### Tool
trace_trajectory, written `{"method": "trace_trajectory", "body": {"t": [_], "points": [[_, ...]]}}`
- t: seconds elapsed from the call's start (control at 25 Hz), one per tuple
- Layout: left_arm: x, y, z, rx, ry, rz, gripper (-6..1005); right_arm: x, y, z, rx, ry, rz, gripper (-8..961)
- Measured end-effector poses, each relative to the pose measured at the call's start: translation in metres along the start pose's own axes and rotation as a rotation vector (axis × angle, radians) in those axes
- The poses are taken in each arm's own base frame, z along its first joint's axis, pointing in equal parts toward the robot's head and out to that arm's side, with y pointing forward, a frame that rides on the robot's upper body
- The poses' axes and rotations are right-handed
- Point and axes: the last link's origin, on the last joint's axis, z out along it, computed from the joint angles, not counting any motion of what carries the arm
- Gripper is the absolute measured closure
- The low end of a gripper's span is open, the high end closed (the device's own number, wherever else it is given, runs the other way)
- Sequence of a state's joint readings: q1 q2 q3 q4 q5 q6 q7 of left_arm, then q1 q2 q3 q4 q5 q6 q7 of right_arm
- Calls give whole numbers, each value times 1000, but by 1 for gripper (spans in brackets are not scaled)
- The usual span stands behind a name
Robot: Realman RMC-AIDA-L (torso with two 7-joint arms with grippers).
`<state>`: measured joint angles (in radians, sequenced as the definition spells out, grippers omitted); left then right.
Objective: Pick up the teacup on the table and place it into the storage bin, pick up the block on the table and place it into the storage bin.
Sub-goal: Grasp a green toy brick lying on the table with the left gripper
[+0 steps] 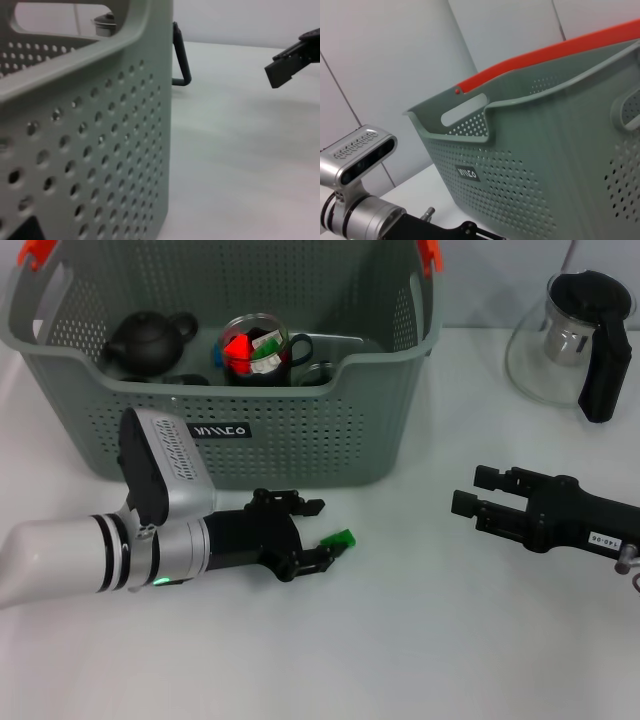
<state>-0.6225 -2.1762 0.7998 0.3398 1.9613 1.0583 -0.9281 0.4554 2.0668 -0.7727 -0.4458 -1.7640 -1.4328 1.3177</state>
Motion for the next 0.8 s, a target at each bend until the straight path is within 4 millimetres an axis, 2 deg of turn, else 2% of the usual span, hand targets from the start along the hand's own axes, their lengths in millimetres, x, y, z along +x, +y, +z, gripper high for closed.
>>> {"method": "trace_trajectory", "body": {"t": [0.8], "points": [[-3, 7, 1, -23, 1, 30, 418, 1, 1, -2, -3, -5, 4, 280]]}}
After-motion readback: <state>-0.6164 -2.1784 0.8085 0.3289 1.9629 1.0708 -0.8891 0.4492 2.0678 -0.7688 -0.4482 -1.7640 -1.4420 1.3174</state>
